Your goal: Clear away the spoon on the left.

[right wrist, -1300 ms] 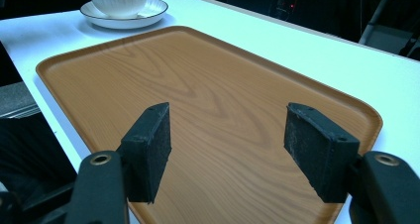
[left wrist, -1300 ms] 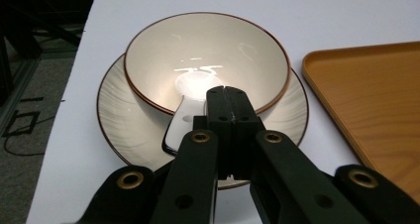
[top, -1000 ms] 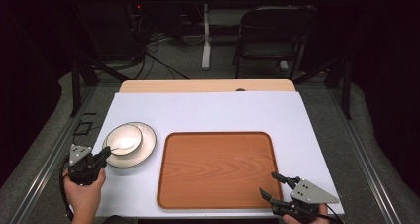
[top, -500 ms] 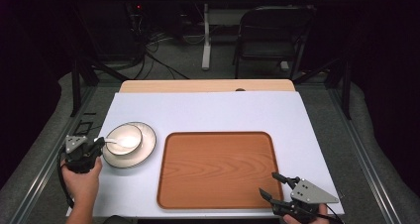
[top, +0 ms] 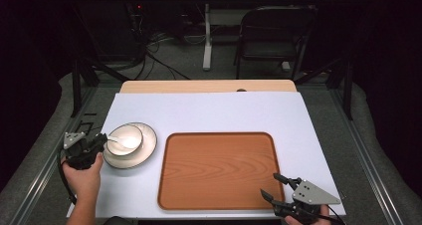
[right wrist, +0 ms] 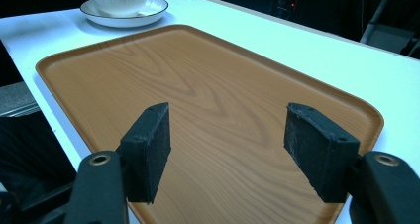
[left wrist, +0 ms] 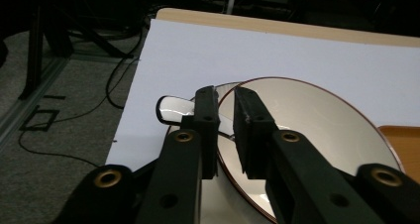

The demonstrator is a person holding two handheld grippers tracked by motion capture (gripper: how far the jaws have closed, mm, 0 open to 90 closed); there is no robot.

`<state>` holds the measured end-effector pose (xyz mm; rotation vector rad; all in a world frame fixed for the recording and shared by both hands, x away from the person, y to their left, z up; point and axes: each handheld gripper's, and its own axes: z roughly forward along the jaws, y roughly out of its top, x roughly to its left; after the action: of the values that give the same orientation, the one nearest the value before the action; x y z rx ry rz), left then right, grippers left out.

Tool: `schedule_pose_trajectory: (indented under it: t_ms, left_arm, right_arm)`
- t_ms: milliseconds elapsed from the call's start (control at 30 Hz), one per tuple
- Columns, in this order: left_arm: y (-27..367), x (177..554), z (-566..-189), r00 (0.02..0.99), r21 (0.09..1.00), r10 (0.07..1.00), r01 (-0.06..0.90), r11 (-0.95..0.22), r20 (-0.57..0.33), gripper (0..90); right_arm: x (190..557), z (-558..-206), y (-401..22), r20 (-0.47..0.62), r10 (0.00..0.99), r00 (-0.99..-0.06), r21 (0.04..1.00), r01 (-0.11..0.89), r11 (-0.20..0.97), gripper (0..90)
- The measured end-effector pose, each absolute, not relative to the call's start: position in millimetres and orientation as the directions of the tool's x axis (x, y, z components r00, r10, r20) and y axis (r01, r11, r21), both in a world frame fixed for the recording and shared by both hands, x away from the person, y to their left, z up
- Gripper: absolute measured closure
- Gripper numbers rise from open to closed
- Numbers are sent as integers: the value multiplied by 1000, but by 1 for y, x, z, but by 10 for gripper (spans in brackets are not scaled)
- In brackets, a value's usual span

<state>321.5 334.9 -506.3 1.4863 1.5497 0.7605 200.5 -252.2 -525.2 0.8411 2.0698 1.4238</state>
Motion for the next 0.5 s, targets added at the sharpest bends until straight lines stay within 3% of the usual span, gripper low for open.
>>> schedule_pose_trajectory:
  t_ms: [267,500]
  left_arm:
    - [337,321,-503,39,855,981,497,146,-190,544]
    - [338,322,-509,32,836,976,522,168,-216,476]
  right_arm:
    - [200,-525,-252,-49,721,-691,940,212,268,346]
    - [201,-525,-252,-49,721,-692,940,213,267,345]
